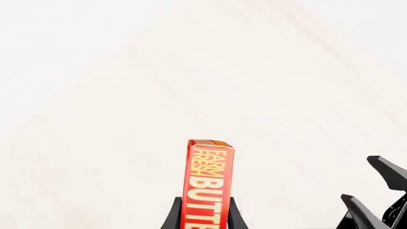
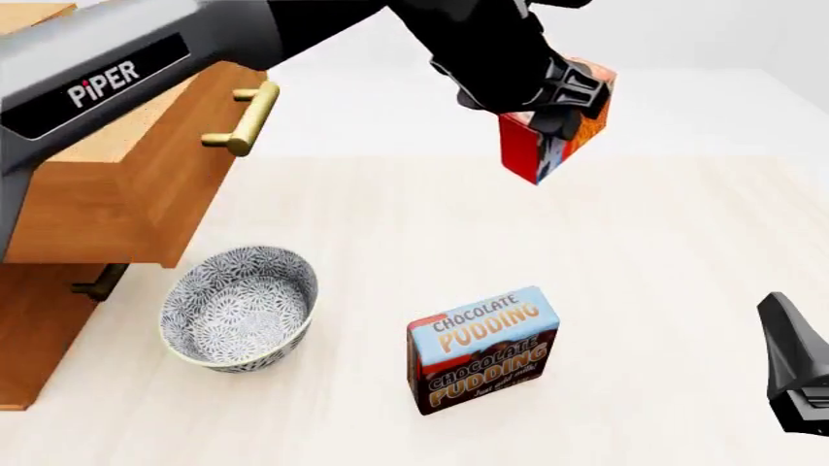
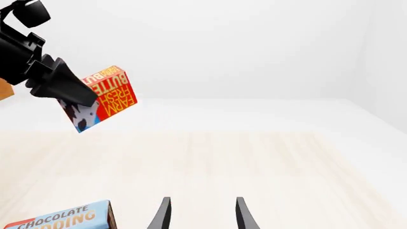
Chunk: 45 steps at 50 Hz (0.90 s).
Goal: Put the butter at the back in the top drawer of the cabinet and close it.
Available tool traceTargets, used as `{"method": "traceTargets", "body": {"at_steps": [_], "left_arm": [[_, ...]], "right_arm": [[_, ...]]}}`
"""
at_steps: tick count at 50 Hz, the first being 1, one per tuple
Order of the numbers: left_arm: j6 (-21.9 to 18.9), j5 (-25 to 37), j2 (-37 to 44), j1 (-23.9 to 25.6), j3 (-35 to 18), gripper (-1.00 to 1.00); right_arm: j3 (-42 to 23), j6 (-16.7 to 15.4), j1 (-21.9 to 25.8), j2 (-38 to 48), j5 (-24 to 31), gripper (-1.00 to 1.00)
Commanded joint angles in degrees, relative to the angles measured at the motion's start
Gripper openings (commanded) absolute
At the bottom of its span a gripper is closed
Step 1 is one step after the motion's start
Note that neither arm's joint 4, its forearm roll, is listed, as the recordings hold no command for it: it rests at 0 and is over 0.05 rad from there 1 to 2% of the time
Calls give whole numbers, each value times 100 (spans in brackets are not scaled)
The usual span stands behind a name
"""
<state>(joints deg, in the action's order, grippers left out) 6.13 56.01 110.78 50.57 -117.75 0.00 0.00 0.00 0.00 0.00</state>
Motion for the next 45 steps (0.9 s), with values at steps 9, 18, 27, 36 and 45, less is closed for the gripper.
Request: {"method": "traceTargets", "body": {"at_steps": [9,18,27,36,45], "left_arm": [[-232,212,-744,-354,142,-100],[-290,296,-948,-519,181,-100],[-401,453,-1113,-732,117,-100],[-565,598,-1359,-1010,96,-100],[-688,615,-1604,-1276,262,-100]], "right_arm": [[0,0,0,0,0,100],[0,0,0,0,0,100],[0,0,0,0,0,100],[0,0,0,0,0,100],[0,0,0,0,0,100]]}}
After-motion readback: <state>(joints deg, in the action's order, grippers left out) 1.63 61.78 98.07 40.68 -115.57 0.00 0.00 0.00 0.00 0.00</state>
